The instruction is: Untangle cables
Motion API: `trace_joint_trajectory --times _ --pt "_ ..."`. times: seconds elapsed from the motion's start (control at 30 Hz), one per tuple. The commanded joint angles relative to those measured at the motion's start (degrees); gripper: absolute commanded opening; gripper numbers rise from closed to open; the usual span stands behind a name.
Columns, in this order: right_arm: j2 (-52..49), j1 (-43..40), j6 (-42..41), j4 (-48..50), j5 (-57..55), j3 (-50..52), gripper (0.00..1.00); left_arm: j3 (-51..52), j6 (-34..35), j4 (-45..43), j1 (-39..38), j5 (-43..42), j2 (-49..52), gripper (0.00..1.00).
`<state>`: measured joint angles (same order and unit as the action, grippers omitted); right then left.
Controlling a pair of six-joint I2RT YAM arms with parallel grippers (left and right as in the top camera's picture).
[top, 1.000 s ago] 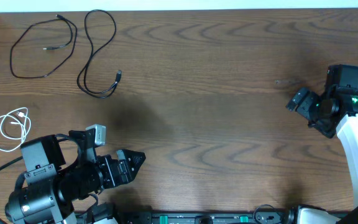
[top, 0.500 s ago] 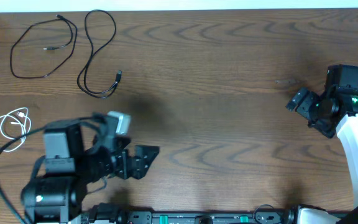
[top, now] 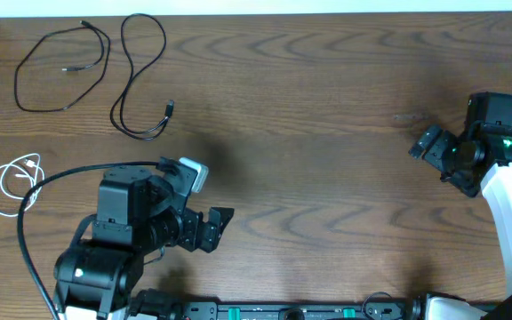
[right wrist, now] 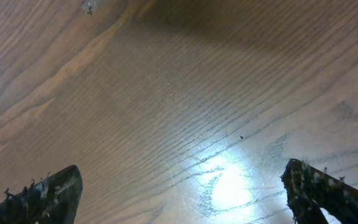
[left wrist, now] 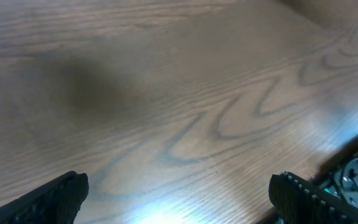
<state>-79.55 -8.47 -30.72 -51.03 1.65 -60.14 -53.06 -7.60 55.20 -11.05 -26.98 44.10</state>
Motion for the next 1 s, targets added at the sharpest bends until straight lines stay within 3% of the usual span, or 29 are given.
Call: trace_joint_trajectory --times 0.0,0.2,0.33,0.57,0.97 --pt "0.04 -0.55 0.79 0.0 -0.66 -0.07 0.99 2.14 -1.18 -0.98 -0.28 3.52 -2.45 0.98" --pt "0.04 -0.55 0.79 0.0 -0.66 -0.07 0.99 13.64 -6.93 -13.49 -0.28 4.15 -8.59 0.98" --pt "0.04 -0.55 0.79 0.0 -0.66 -0.07 0.99 21.73 -6.97 -24.48 -0.22 4.13 -13.73 0.98" --pt "0.04 -0.55 0.79 0.0 -0.66 -0.07 0.99 29.68 -6.97 -32.85 0.57 5.03 -23.47 0.98" --pt "0.04 -0.55 0.79 0.02 -0.66 -0.07 0.99 45.07 -6.97 -55.06 7.3 6.95 -33.51 0.98"
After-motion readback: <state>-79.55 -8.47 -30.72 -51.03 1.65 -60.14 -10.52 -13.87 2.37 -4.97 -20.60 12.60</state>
